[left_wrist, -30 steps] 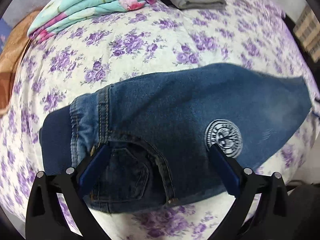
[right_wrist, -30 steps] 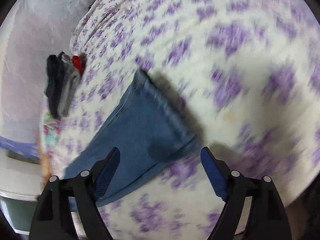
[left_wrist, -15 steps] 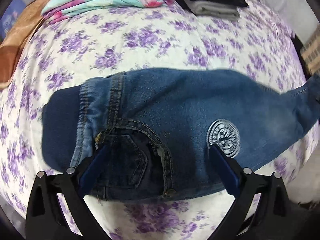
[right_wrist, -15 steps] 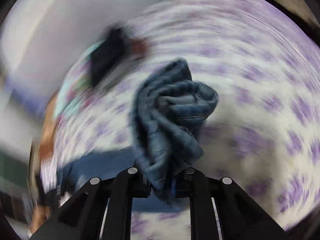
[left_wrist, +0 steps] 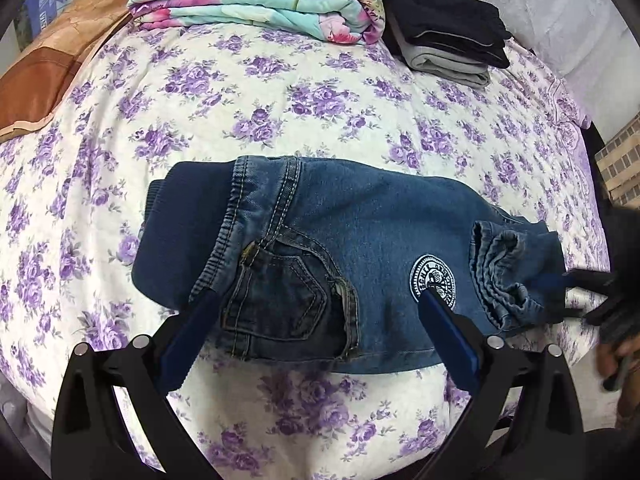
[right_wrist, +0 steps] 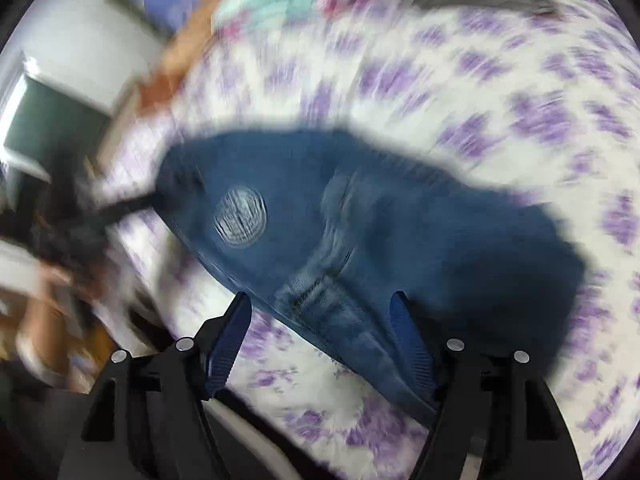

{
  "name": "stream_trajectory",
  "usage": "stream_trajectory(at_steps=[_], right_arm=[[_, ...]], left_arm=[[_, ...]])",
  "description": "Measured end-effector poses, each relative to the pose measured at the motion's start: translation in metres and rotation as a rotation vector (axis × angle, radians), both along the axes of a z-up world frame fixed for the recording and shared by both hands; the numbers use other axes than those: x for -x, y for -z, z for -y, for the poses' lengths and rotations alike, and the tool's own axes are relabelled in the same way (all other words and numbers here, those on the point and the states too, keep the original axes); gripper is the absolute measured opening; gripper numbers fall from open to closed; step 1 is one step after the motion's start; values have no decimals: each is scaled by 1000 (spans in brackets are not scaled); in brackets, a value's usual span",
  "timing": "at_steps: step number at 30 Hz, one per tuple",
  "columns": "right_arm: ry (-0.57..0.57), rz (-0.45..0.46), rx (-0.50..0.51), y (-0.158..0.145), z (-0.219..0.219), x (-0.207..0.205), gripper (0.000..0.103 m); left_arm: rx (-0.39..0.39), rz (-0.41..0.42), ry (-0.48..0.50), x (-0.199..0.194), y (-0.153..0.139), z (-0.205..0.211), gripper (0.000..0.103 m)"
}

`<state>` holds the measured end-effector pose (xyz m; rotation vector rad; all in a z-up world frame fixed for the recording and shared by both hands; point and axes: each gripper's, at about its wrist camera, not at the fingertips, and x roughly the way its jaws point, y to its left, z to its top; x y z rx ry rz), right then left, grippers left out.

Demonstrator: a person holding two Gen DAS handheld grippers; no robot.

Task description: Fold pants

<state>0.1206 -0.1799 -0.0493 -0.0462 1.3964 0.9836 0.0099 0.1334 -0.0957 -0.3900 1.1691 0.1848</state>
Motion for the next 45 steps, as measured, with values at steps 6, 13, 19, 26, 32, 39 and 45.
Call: stream_trajectory(at_steps=[6, 13, 19, 26, 32, 39, 45], right_arm=[[358, 55, 78, -6, 102, -59, 38], [359, 53, 72, 20, 88, -44, 34], [373, 362, 411, 57, 60, -52, 100], [435, 322, 262, 4, 112, -26, 77], [319, 177, 278, 51, 93, -1, 46], [284, 176, 306, 26, 83, -13, 67], [311, 227, 196, -11, 72, -10, 77]], left_arm=[[10, 79, 136, -26, -24, 40, 97], [-22, 88, 398, -89, -21, 142, 97], [-46, -21, 411, -127, 13, 182, 97], [-91, -55, 348, -139, 18, 170, 97], [-84, -139, 254, -138, 50, 145, 99], [-90, -110, 262, -124, 32, 145, 99], [50, 38, 153, -54, -18, 84, 98]])
